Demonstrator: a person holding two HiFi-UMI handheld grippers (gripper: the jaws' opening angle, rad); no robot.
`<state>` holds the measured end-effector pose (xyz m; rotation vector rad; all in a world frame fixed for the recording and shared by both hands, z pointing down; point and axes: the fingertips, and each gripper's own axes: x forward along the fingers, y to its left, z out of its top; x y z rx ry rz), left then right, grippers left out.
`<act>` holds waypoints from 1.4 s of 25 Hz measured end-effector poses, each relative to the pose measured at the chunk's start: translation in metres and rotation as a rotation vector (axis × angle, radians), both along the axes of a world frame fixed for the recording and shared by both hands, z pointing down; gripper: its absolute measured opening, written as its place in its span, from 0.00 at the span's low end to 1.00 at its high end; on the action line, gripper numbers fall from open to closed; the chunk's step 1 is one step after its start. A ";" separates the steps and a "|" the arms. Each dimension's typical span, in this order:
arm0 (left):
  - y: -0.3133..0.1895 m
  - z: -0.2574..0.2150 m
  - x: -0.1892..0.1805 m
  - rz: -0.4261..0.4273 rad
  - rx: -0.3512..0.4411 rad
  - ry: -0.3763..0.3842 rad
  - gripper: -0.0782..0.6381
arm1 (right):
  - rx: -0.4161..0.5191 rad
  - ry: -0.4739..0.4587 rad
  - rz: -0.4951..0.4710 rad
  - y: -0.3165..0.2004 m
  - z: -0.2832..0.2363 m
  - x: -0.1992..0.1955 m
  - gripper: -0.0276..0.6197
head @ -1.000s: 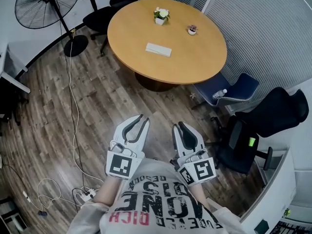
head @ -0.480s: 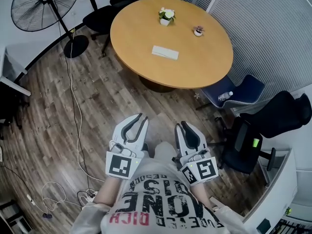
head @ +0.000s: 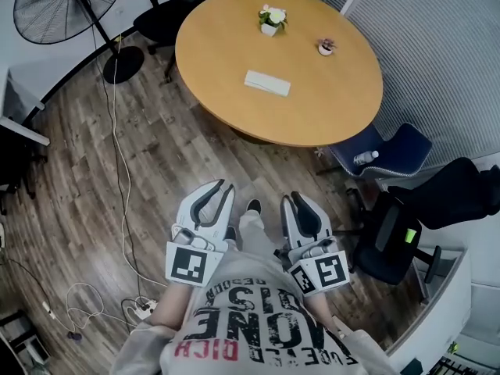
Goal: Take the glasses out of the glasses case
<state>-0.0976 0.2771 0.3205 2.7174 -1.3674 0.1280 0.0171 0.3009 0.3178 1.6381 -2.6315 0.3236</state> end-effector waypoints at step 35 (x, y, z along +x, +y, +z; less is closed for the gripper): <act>-0.147 -0.004 0.088 -0.109 0.029 0.007 0.21 | -0.004 -0.021 -0.097 -0.161 0.006 0.098 0.09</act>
